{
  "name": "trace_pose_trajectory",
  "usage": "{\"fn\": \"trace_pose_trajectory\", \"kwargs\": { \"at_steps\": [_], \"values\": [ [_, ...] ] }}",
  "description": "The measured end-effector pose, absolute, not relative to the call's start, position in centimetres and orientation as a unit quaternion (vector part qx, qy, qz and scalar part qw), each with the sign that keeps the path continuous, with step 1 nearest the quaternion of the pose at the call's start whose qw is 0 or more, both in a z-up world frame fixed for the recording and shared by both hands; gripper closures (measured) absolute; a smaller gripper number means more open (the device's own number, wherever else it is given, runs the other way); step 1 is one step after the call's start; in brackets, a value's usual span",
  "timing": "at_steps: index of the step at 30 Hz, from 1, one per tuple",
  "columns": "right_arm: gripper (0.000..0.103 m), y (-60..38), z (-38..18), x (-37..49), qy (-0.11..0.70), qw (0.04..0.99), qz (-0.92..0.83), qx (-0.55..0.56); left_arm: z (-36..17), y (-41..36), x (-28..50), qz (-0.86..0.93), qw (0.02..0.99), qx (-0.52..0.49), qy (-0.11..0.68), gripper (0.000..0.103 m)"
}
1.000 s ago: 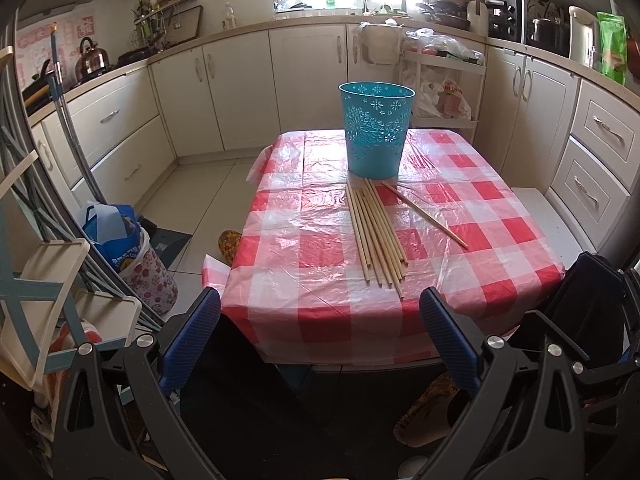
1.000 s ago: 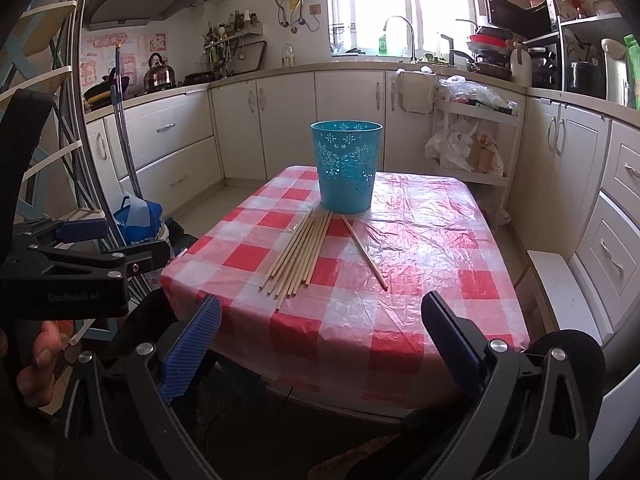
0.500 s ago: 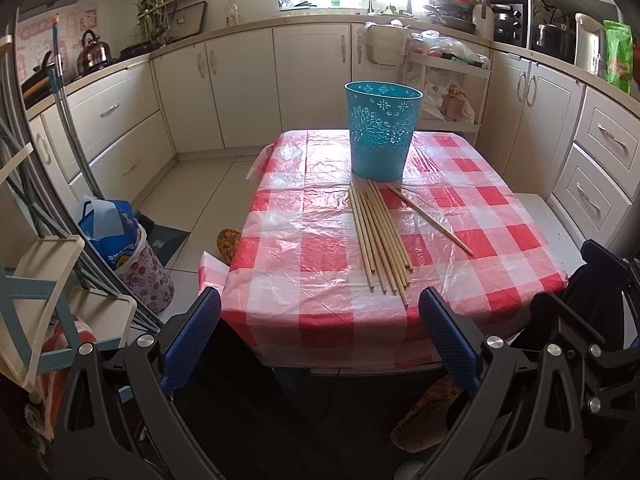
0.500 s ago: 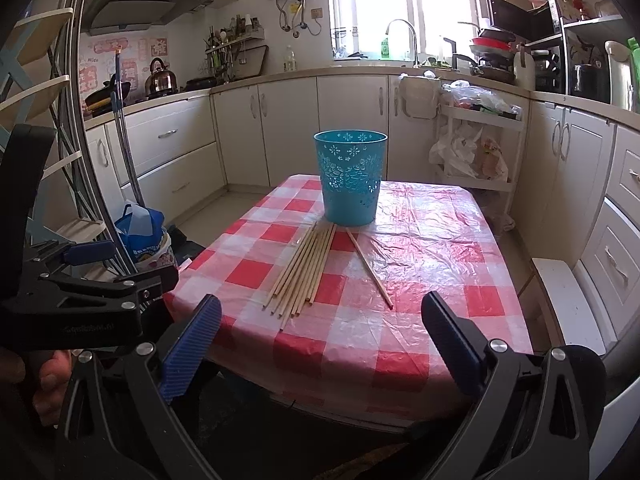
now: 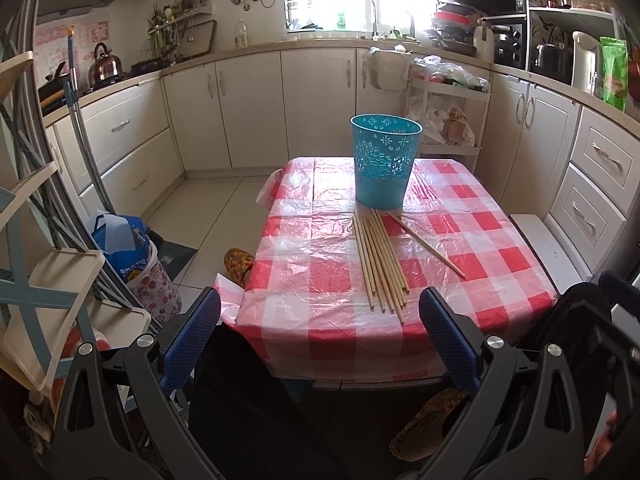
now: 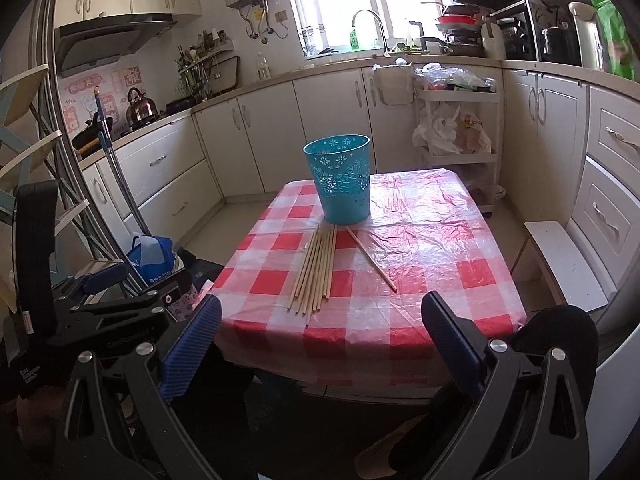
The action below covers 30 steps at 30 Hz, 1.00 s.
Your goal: Organize utensils
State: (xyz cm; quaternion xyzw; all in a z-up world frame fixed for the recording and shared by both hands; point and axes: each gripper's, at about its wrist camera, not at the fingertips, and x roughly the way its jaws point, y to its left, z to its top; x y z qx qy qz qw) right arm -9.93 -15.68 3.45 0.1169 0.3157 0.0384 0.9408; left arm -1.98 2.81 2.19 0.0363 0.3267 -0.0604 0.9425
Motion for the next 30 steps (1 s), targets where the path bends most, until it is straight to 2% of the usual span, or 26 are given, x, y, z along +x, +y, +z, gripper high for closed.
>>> {"fn": "trace_pose_trajectory", "kwargs": {
  "at_steps": [30],
  "values": [
    [0.007, -13.9, 2.3, -8.8, 0.331, 0.936, 0.067, 0.099, 1.5, 2.6, -0.7, -0.066, 0.935, 0.044, 0.346, 0.008]
  ]
}}
